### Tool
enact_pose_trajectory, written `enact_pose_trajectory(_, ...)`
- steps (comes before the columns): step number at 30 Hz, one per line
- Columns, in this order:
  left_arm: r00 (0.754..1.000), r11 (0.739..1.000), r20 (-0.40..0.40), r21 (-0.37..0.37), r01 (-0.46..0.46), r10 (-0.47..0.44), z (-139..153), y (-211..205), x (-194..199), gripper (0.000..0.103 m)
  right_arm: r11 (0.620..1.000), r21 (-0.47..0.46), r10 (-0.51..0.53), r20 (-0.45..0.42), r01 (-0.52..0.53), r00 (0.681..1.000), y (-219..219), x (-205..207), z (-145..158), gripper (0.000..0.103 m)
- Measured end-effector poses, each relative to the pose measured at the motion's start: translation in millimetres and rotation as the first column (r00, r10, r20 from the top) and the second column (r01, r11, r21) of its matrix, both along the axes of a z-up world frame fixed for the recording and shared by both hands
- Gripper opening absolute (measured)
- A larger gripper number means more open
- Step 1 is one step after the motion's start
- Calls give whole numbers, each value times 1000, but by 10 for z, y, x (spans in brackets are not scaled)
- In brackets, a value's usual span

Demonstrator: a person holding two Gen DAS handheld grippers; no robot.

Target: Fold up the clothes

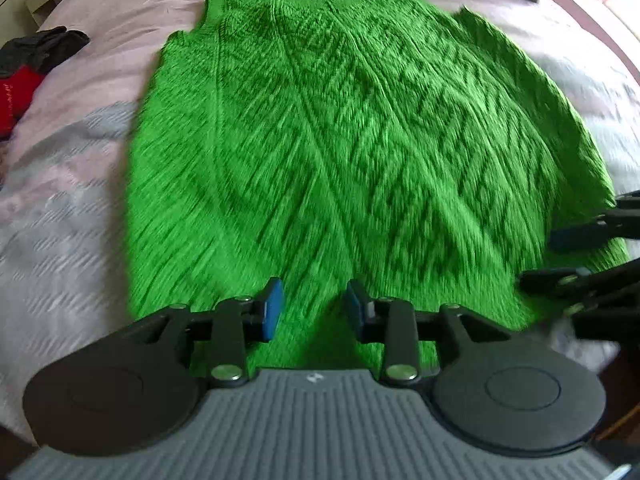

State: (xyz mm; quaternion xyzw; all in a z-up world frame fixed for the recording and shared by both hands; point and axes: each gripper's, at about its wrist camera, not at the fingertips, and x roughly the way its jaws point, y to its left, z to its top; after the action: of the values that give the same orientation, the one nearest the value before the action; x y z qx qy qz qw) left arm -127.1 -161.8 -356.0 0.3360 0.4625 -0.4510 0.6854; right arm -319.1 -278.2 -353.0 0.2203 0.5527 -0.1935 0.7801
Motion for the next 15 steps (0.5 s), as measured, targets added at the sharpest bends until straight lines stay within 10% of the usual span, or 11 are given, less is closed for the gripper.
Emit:
enact_pose_trajectory(6,998,995,20,-72,-66,68,370,13,211,35,987,-89,-128,86,136,988,-303,112,400,50)
enact_pose_trajectory(15,1000,999,8,46,21,-21,84,244,330,37,970,-92,-234,-107,225,966,-136,-153,27,50)
